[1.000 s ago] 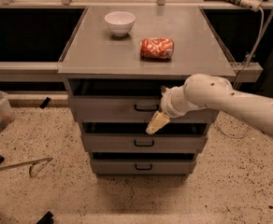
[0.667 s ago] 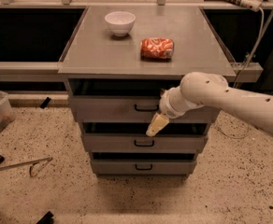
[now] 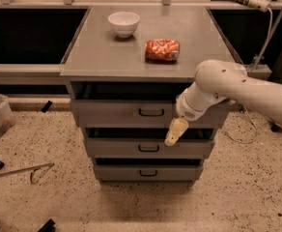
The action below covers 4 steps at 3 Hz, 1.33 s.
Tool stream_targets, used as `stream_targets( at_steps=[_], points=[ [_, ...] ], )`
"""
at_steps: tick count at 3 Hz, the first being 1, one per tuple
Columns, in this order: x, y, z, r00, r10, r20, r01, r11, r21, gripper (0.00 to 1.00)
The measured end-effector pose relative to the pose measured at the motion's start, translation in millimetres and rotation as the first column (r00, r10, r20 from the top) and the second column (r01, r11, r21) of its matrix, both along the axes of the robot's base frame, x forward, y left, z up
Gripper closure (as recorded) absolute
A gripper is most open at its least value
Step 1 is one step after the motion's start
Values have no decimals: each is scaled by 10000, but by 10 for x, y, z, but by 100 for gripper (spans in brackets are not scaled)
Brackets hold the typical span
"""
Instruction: Open top drawer
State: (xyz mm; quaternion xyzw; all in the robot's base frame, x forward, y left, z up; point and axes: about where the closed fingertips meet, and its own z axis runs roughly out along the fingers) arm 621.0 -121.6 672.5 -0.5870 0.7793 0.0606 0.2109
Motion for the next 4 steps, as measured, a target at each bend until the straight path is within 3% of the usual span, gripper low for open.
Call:
stream_targets(
  at_steps=[1, 2, 3, 4],
  points=[
    [-429, -132, 266, 9933, 301, -1119, -287, 9995, 145, 0],
    [-697, -143, 465, 9857, 404, -1633, -316, 9979, 560, 0],
    [-711, -138, 466, 9849, 413, -1681, -318, 9978, 589, 0],
    [-496, -31, 374, 9928, 488, -1096, -423, 9973, 605, 0]
  ],
)
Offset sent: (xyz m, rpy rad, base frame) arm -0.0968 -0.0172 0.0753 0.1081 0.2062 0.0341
